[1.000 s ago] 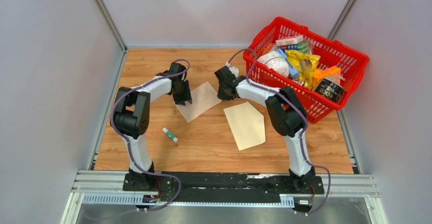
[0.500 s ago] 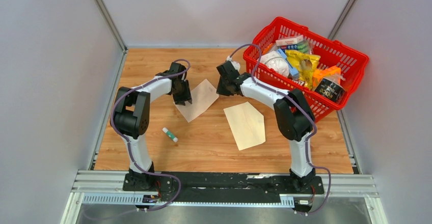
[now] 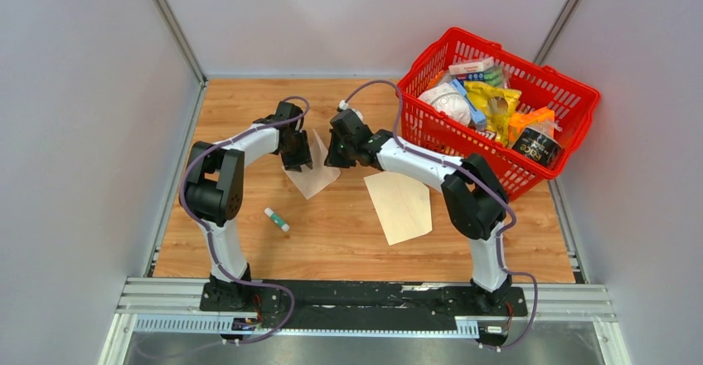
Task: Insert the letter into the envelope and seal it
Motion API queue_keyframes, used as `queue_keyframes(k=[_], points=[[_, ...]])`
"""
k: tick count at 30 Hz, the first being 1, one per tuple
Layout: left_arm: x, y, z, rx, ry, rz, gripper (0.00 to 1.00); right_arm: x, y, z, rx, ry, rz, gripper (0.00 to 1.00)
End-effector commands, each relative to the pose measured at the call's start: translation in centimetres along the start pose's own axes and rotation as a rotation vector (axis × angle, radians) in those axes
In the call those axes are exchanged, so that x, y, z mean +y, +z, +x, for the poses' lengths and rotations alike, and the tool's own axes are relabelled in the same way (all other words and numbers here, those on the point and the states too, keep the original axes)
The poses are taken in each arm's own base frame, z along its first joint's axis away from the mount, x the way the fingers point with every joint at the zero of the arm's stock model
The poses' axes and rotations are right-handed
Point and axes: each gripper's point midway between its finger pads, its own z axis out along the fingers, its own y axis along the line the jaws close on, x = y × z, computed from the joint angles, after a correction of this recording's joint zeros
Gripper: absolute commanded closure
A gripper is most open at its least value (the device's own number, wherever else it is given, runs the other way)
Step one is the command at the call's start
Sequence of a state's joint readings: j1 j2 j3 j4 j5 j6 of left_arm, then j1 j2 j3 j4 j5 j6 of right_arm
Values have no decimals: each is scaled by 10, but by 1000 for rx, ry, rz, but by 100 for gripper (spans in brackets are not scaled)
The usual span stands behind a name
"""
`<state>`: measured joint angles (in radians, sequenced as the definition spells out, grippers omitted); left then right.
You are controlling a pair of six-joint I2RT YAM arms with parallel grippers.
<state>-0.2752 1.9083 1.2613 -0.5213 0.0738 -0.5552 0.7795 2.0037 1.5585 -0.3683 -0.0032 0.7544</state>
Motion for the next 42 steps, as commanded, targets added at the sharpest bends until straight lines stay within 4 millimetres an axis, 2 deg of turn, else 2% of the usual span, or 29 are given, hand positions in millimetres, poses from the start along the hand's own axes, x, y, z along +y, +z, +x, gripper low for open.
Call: queue_keyframes(k=[1,7,18,22,25,28,31,35,42], points=[[17,9,26,93,13,-62,53,17,1,-7,-14,-19,-73,100],[11,-1,17,48,6,-39,53,22,7,6,25,-36,-95,100],[3,-38,0,-49,-6,8,53,21,7,6,18,-45,-92,100],[3,-54,1,-75,-7,20,54,24,4,5,6,-66,-82,100],[13,-63,8,-79,-7,-10,58,24,3,4,5,-73,-78,100],[25,-63,17,-76,-2,-38,63,26,2,4,3,-78,-79,100],[39,-53,27,-46,-24,-59,70,29,0,3,-1,-89,-79,100],[48,-38,31,-19,-45,-75,100,34,-2,5,7,-95,-94,100],[49,-19,29,3,-63,-75,100,50,-1,18,46,-94,-137,100]])
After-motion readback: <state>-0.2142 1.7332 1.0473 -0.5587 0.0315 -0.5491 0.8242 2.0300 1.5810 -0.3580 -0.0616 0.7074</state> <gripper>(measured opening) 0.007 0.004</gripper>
